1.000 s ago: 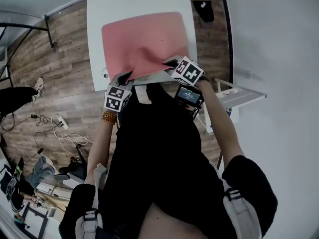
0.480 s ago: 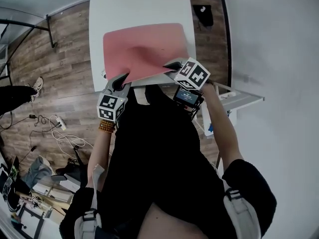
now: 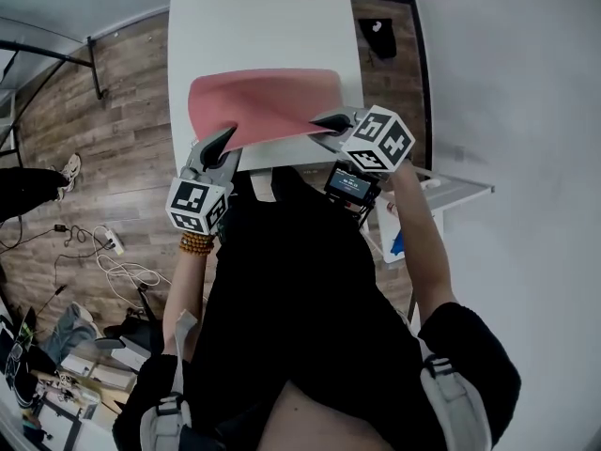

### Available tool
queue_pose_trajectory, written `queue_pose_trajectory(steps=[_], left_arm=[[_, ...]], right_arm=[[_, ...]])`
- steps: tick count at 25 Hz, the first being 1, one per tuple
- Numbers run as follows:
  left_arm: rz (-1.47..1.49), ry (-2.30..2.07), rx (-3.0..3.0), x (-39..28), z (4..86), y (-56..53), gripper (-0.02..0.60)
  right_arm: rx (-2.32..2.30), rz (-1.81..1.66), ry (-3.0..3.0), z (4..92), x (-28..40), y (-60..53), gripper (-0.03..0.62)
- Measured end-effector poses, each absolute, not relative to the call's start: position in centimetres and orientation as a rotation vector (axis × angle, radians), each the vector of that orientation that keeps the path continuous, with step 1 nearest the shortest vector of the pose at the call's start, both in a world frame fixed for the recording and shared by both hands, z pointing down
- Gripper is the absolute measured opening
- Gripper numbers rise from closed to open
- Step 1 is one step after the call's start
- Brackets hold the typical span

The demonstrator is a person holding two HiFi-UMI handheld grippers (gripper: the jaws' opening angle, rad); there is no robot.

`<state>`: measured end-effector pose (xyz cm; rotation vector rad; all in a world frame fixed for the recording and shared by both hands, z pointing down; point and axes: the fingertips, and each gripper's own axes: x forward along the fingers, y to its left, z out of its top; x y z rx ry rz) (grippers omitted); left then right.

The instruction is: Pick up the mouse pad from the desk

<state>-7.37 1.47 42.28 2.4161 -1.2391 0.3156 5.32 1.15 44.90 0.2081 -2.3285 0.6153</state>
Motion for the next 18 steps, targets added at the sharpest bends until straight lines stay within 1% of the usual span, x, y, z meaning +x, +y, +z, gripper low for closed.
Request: queue_pose_trajectory(steps=[10, 15, 18], left_arm=[[0.147, -1.422, 2.459, -8.2, 36.0, -1.7, 0.032], [0.243, -1.66, 2.489, -8.8, 33.9, -3.9, 0.028], [0.162, -1.748, 2.473, -9.8, 32.5, -5.4, 0.028]], right_arm=[[0.303, 0.707, -2.535, 38.2, 3.9, -2.2, 0.046], [0.485, 0.652, -2.548, 35.6, 3.4, -5.2, 0.046], [0.609, 0.576, -2.551, 34.2, 2.4, -6.5, 0.046]])
